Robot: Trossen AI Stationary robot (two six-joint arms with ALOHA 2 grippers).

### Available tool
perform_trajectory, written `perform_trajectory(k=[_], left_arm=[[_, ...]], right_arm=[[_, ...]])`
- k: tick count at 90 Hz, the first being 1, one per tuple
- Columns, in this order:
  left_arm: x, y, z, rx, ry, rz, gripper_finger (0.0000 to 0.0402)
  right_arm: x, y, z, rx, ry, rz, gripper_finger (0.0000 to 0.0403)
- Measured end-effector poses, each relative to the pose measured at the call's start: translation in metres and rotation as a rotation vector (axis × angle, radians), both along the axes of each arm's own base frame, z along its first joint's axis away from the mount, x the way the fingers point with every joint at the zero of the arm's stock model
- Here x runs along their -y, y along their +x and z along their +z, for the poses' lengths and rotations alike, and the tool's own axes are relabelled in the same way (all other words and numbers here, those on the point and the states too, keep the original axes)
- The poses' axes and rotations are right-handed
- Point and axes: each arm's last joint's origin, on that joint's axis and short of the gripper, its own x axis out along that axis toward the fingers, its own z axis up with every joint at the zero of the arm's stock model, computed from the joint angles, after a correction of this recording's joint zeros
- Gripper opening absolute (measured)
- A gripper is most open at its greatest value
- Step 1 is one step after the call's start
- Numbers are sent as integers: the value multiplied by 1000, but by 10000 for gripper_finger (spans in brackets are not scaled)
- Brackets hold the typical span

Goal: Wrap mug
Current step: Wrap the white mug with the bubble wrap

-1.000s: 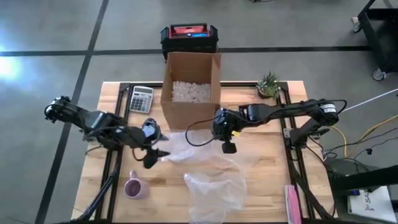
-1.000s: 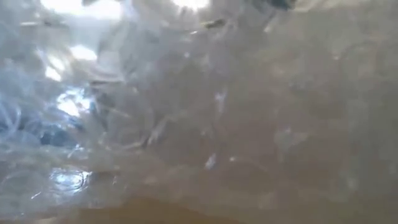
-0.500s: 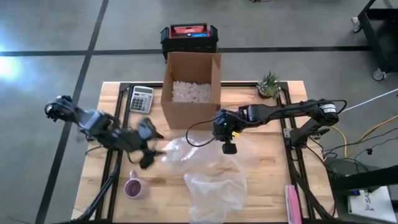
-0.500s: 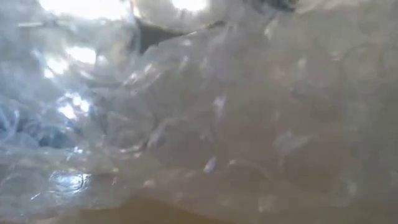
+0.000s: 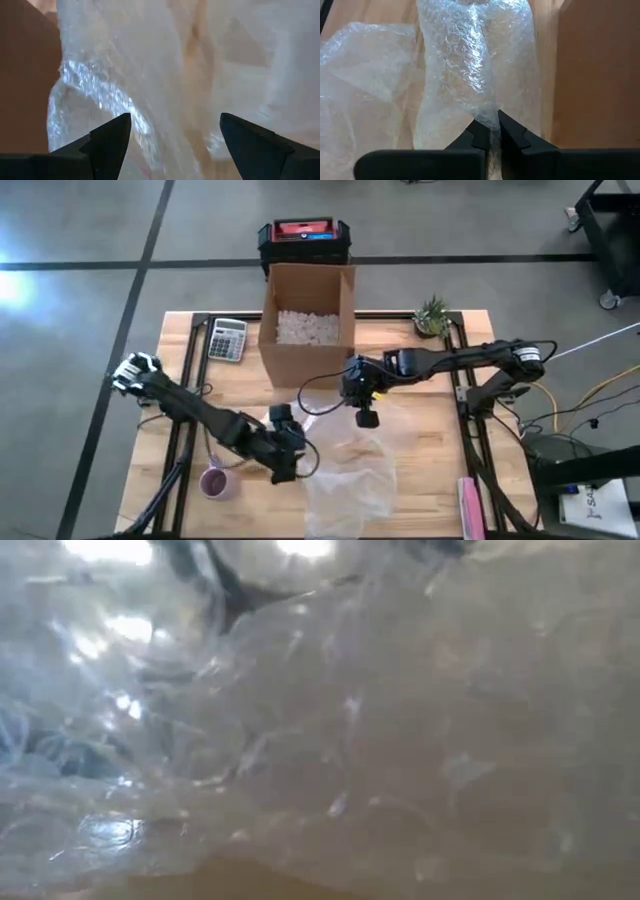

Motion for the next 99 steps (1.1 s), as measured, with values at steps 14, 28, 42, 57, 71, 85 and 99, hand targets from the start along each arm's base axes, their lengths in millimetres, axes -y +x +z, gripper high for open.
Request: perform_trajectory(k=[14,28,42,57,71,85,99], left_arm=[[1,11,-13,-19,121,100,291],[-5,17,-17,-58,193,176,245],[-7,19,-15,-59,206,175,102],[-8,16,4,-36,186,165,16],[-16,8,49,54,43,168,3],[-34,-10,85,154,-125,218,1],[-42,-23,102,213,-211,234,1]], right_arm=[[0,0,0,2,-1,1,2],[0,0,0,3,-1,3,2],[-1,-1,2,5,2,2,2],[-8,-13,31,10,2,23,2],[-26,-38,61,67,14,72,2],[-35,-64,69,98,36,71,2],[-33,-82,62,84,-42,3,5]])
